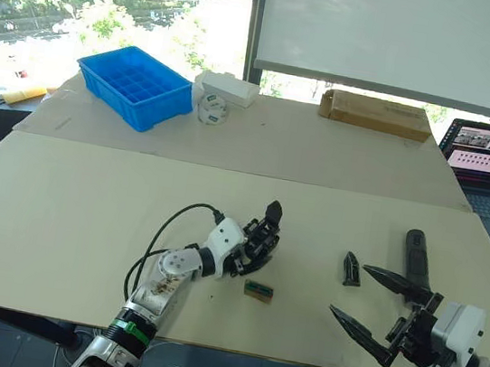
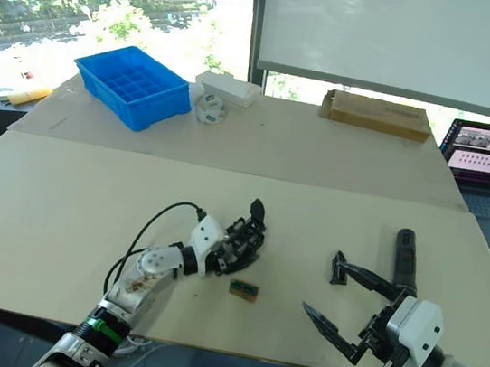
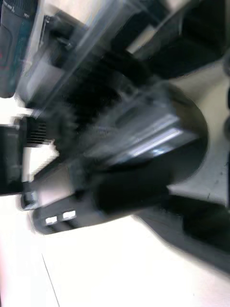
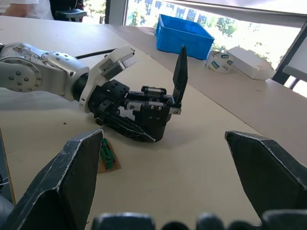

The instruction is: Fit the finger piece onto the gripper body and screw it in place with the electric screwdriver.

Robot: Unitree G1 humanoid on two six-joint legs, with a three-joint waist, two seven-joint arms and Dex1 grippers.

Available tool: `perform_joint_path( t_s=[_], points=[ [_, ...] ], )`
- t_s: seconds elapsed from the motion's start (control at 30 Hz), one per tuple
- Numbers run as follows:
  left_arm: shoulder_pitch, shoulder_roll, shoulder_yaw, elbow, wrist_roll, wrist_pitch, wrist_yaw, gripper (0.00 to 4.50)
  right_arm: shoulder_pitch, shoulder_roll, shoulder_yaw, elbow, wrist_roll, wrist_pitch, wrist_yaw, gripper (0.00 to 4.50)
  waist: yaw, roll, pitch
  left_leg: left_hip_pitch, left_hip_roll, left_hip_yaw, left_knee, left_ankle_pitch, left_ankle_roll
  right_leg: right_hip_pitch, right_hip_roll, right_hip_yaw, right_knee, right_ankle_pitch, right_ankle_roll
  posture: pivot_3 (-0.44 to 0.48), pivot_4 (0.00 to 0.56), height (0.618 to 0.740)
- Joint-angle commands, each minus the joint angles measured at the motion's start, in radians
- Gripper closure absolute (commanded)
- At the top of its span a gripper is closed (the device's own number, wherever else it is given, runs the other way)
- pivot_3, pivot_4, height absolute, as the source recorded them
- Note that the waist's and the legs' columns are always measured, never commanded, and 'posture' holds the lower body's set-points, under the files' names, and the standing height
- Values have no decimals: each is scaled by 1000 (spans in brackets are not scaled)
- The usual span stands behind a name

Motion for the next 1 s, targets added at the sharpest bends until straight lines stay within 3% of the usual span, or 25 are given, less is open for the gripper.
perform_joint_path(
  t_s=[0.03, 0.23, 0.43, 0.73, 1.0],
  points=[
    [-14, 25, 0, -33, -18, 34, -41, 19, 2, -10, -22, -50, 18, 9, -12, 0, 0, 0, 0, 0, 0, 0, 0, 0, 0, 0, 0, 0, 0, 0, 0, 0, 150, 740],
    [-43, 120, 36, -29, -58, 61, -143, 19, 5, -6, -17, -66, 17, 23, -27, 0, -3, 0, 0, 0, 0, 0, 0, 0, 0, 0, 1, 0, 0, 0, 0, 0, 150, 740],
    [-136, 191, 50, 108, -91, -13, -317, 19, 1, -4, -9, -79, 15, 39, -40, 0, 2, 0, 0, 0, 0, -1, 1, 0, 0, 0, 0, -2, 0, 0, 0, 0, 150, 740],
    [-350, 137, 50, 482, -91, -155, -537, 19, 1, -6, 0, -97, 14, 59, -53, 0, 0, 0, 0, -2, -1, -1, 4, 0, 0, 1, 0, -6, 0, 0, 0, 0, 150, 740],
    [-454, 53, 63, 708, -51, -291, -568, 19, -4, -8, -3, -98, 10, 67, -52, 0, -2, 0, 0, -4, -1, -4, 5, -1, 1, 1, 0, -5, 0, 0, 0, 0, 150, 740]
  ],
)
